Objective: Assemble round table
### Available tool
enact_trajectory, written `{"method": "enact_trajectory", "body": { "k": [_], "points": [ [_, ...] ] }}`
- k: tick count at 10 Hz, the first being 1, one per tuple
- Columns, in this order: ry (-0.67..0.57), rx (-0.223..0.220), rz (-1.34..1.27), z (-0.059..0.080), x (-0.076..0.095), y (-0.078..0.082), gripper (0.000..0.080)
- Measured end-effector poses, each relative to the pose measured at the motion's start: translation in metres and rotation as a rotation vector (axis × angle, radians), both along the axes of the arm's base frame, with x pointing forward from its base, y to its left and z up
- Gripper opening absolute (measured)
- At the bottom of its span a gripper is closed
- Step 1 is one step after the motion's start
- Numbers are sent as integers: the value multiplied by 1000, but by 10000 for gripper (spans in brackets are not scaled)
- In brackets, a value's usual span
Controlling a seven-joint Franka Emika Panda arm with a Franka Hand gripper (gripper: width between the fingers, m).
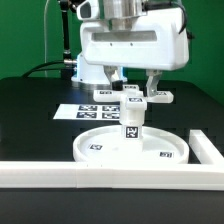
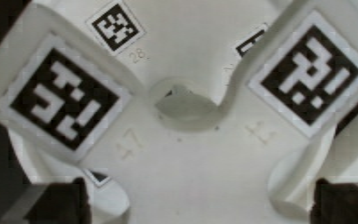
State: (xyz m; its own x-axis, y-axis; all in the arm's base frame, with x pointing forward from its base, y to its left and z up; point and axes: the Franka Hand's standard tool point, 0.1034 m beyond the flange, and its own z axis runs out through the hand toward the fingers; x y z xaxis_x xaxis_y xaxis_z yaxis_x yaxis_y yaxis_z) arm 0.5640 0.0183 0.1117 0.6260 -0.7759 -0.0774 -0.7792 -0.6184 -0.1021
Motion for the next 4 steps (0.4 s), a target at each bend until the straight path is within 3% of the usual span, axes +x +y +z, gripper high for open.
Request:
{"method": "enact_trajectory", "body": {
  "k": [2, 4],
  "points": [
    [13, 29, 12, 22, -2, -1, 643],
    [10, 25, 10, 19, -2, -2, 648]
  ]
}}
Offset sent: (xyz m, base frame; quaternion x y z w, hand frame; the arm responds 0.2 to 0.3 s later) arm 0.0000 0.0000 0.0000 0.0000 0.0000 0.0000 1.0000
